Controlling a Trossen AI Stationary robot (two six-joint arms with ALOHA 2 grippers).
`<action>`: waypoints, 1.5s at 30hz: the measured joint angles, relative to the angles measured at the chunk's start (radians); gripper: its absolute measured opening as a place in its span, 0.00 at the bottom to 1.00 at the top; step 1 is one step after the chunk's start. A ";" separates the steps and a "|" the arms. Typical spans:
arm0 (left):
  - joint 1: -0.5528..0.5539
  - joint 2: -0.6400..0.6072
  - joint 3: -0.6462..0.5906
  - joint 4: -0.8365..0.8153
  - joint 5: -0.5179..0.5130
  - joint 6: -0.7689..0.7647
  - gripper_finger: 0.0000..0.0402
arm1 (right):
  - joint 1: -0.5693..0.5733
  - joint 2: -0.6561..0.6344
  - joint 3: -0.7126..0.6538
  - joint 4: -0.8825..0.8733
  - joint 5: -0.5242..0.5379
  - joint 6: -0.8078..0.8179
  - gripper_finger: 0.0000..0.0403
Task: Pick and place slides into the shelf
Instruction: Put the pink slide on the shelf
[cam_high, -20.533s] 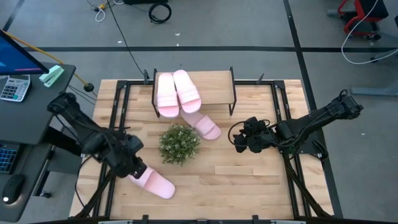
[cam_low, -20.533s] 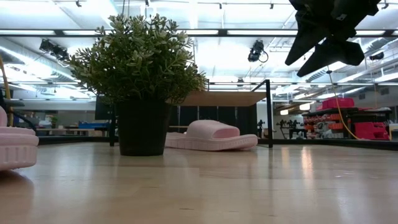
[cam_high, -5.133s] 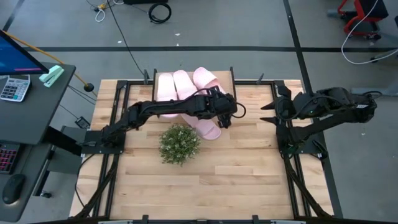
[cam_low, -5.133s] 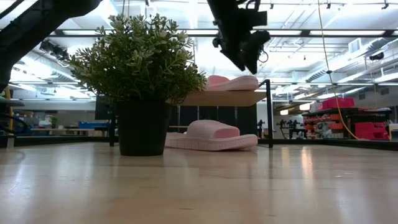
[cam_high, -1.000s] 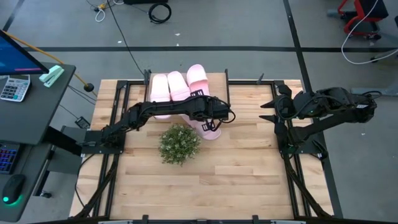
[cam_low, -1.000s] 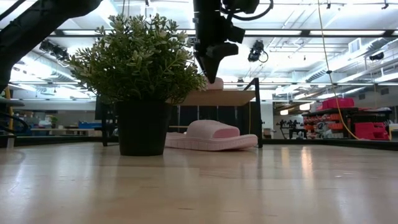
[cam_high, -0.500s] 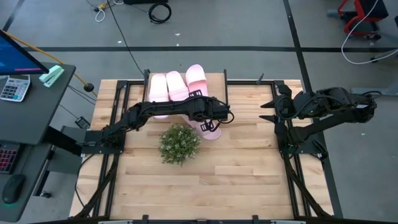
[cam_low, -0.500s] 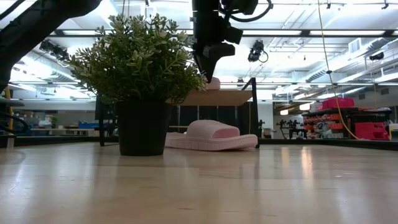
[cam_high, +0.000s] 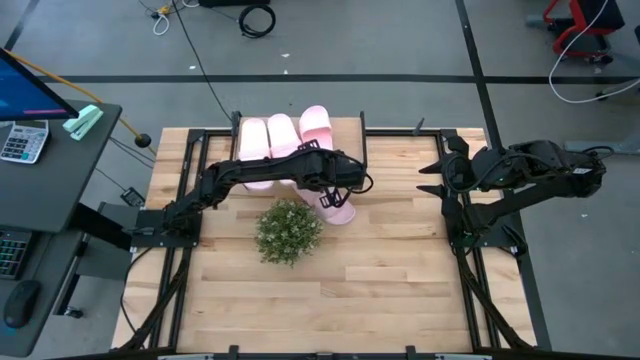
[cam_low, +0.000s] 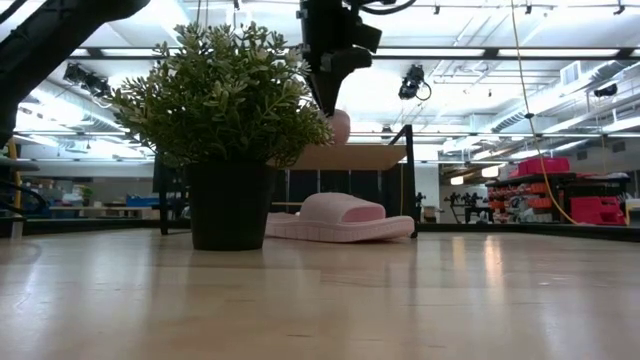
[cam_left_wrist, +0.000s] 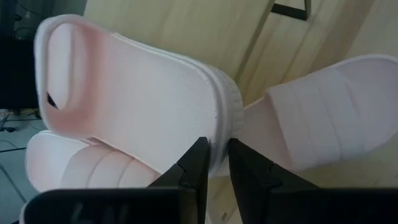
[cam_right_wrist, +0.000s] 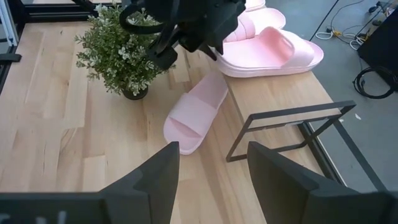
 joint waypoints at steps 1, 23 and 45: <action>0.000 0.000 -0.004 0.004 0.006 -0.001 0.17 | 0.000 0.000 0.000 0.000 0.000 0.000 0.49; 0.048 0.000 -0.006 0.005 0.098 -0.008 0.25 | 0.000 0.000 0.000 0.000 -0.001 0.010 0.49; 0.047 -0.028 0.002 0.008 0.140 0.024 0.54 | 0.000 -0.002 0.000 -0.053 -0.016 0.039 0.49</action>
